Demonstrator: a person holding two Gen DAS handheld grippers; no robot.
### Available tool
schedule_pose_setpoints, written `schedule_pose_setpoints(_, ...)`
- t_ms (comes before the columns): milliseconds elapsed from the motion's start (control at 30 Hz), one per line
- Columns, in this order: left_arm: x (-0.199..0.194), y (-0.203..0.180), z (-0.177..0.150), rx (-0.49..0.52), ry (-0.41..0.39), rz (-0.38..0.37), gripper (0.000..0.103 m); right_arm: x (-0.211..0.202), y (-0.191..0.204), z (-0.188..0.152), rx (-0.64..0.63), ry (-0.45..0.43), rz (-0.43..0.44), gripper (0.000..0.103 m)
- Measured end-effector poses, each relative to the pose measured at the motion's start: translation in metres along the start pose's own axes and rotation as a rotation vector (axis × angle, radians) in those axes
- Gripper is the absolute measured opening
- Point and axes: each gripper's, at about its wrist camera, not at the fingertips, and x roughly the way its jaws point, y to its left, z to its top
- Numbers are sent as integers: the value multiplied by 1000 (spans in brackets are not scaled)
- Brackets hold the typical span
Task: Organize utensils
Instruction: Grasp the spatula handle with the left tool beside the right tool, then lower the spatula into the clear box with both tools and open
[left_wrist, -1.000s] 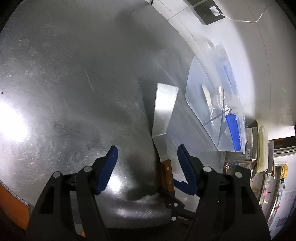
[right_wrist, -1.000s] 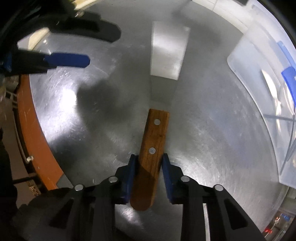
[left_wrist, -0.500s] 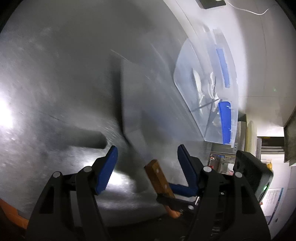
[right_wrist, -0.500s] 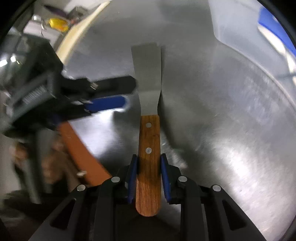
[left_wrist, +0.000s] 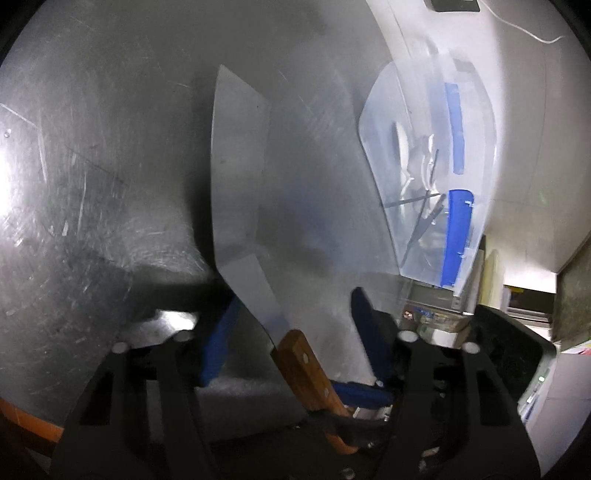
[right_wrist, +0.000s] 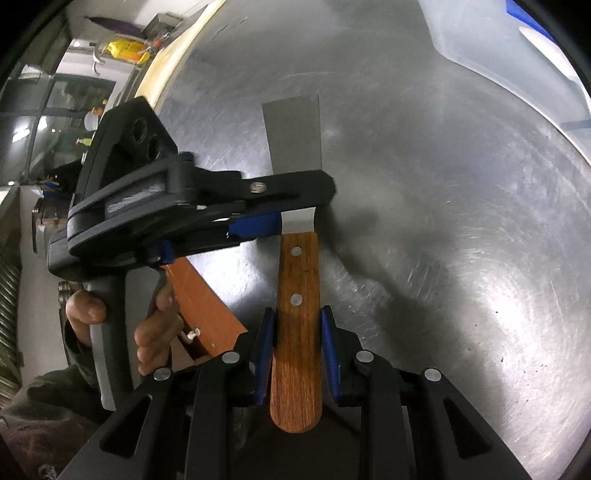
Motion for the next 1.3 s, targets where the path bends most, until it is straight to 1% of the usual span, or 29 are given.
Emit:
schedule_pose_setpoints(67, 0, 1, 0, -14, -21, 35, 28, 1, 5, 1, -7, -1, -9, 26)
schedule_pose_setpoints(133, 1, 4, 0, -33, -26, 45, 16, 0, 6, 0, -9, -6, -21, 26)
schedule_pose_setpoints(167, 1, 6, 0, -38, -26, 40, 15, -1, 7, 0, -9, -9, -20, 26)
schedule_pose_setpoints(300, 0, 4, -3, -39, -40, 25, 15, -2, 13, -5, -17, -20, -25, 26)
schedule_pose_setpoints(400, -10, -2, -6, -11, -70, 2, 14, -9, 17, -9, -42, -48, -39, 26)
schedule_pose_setpoints(533, -36, -38, -14, 132, -186, -6, 14, -27, 38, -14, -112, -142, -108, 26)
schedule_pose_setpoints(600, -48, -58, -14, 192, -230, -20, 14, -39, 46, -15, -131, -191, -128, 26)
schedule_pose_setpoints(667, -55, -75, -10, 238, -250, -35, 14, -54, 51, -16, -146, -244, -142, 26)
schedule_pose_setpoints(700, -58, -90, -7, 281, -257, -41, 14, -61, 53, -16, -151, -267, -148, 26)
schedule_pose_setpoints(767, -60, -111, 0, 336, -266, -46, 14, -81, 54, -15, -153, -326, -163, 26)
schedule_pose_setpoints(900, -63, -160, 19, 443, -275, -72, 14, -120, 55, -10, -153, -449, -221, 26)
schedule_pose_setpoints(967, -60, -191, 33, 502, -283, -78, 14, -143, 54, -3, -155, -524, -278, 26)
schedule_pose_setpoints(1033, -54, -212, 48, 538, -285, -82, 14, -158, 52, 4, -148, -570, -314, 26)
schedule_pose_setpoints(1100, -46, -226, 64, 562, -267, -78, 14, -168, 45, 15, -119, -597, -342, 26)
schedule_pose_setpoints(1167, -36, -241, 83, 577, -232, -64, 14, -174, 37, 26, -91, -605, -351, 26)
schedule_pose_setpoints(1300, -10, -256, 112, 578, -160, -41, 14, -177, 8, 42, -38, -618, -348, 26)
